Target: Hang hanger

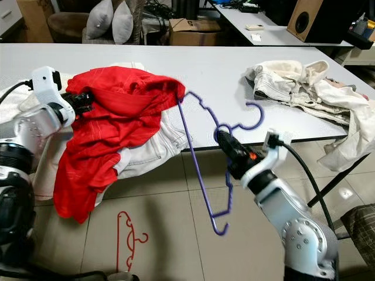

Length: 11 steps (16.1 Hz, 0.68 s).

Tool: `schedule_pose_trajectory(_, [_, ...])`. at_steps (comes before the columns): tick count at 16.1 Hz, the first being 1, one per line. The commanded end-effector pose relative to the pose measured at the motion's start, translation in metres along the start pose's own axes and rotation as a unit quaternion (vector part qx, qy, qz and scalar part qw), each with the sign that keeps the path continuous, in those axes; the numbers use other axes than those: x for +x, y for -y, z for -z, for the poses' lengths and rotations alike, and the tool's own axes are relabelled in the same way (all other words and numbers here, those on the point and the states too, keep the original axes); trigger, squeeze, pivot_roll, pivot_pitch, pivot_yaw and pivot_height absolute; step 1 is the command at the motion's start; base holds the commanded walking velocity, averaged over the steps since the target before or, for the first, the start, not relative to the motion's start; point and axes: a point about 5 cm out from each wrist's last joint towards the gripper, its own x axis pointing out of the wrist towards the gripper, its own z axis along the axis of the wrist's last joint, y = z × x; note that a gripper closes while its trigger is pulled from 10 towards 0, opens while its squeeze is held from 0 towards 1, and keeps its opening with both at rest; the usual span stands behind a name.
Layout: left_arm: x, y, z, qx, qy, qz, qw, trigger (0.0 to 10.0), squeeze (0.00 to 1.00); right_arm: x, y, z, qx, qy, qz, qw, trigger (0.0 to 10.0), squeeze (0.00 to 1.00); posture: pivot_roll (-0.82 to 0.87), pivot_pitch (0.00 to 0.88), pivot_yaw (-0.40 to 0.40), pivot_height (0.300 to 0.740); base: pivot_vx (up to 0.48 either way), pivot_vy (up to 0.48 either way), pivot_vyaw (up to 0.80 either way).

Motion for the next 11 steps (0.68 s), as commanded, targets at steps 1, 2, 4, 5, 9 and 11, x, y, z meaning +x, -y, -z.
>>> schedule_pose_trajectory(1, [-0.002, 0.001, -0.005, -0.004, 0.002, 0.025, 1.000, 10.0, 1.00, 0.001, 0.000, -0.004, -0.008, 0.012, 0.005, 1.000, 10.0, 0.00, 0.01, 0.008, -0.013, 0.740, 0.000, 0.000, 0.00])
schedule_pose_trajectory(2, [-0.009, 0.000, -0.006, -0.015, 0.006, 0.081, 0.997, 10.0, 1.00, 0.005, -0.003, -0.003, -0.007, 0.010, -0.001, 1.000, 10.0, 0.00, 0.01, 0.007, -0.017, 0.740, 0.000, 0.000, 0.00])
schedule_pose_trajectory(4, [-0.029, -0.001, -0.006, 0.026, -0.007, 0.177, 0.984, 10.0, 1.00, 0.010, -0.008, 0.000, -0.011, -0.007, -0.019, 1.000, 10.0, 0.00, 0.01, 0.009, -0.029, 0.740, 0.000, 0.000, 0.00])
schedule_pose_trajectory(5, [-0.032, -0.003, -0.005, 0.039, -0.012, 0.179, 0.983, 10.0, 1.00, 0.010, -0.009, 0.002, -0.014, -0.013, -0.023, 1.000, 10.0, 0.00, 0.01, 0.009, -0.030, 0.740, 0.000, 0.000, 0.00])
schedule_pose_trajectory(9, [-0.065, -0.003, 0.000, 0.116, -0.043, 0.260, 0.957, 10.0, 1.00, 0.010, -0.008, 0.003, -0.012, -0.018, -0.023, 0.999, 10.0, 0.00, 0.02, 0.012, -0.031, 0.740, 0.000, 0.000, 0.00])
schedule_pose_trajectory(11, [-0.071, 0.007, 0.013, 0.130, -0.072, 0.286, 0.947, 10.0, 1.00, 0.011, -0.009, 0.003, -0.012, -0.016, -0.026, 0.999, 10.0, 0.00, 0.02, 0.012, -0.029, 0.740, 0.000, 0.000, 0.00])
